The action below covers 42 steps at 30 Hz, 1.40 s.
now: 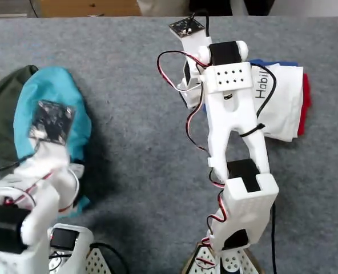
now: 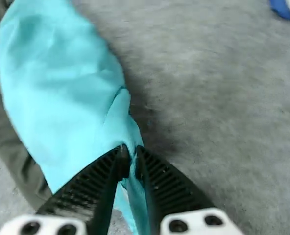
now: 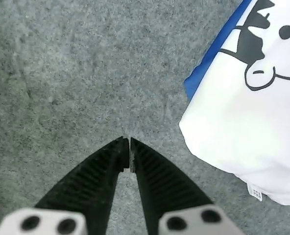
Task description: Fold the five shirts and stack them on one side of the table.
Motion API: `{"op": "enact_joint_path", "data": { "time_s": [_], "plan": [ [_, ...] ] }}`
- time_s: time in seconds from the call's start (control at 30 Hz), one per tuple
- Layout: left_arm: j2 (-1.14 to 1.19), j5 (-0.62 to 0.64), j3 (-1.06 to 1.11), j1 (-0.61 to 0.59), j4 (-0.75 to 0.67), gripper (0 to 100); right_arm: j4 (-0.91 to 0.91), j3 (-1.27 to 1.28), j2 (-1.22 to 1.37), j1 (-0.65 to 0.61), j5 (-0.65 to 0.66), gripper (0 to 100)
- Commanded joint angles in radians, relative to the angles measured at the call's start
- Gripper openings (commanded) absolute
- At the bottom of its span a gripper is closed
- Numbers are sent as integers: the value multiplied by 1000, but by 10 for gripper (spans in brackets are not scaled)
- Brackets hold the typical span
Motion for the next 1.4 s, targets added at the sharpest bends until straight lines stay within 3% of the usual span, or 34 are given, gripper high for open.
{"op": "enact_joint_path", "data": {
  "time_s": [0.0, 0.07, 0.2, 0.27, 0.4, 0.53, 0.7, 0.83, 1.0, 1.37],
  "plan": [
    [-21, 0, -2, 25, 9, 181, 18, -67, -4, -35, 6, 63],
    [-28, 38, -15, 8, 9, 264, 18, -102, -4, -97, -9, 153],
    [-28, 101, -114, -48, 9, 266, -20, -176, 7, -291, -75, 323],
    [-28, 127, -172, -123, 9, 266, -80, -214, 41, -390, -117, 345],
    [-5, 138, -196, -428, -55, 267, -216, -294, 189, -545, -176, 346],
    [85, 137, -2, -821, -301, 267, -278, -417, 390, -648, -244, 346],
    [302, 98, 164, -1063, -578, 267, -391, -624, 682, -687, -377, 346],
    [463, 57, 135, -1112, -588, 267, -361, -802, 869, -665, -427, 274],
    [621, 61, 98, -1122, -591, 264, -285, -1000, 978, -647, -448, 3],
    [854, 63, -43, -1120, -594, 223, -186, -1104, 785, -579, -445, 2]
  ]
}}
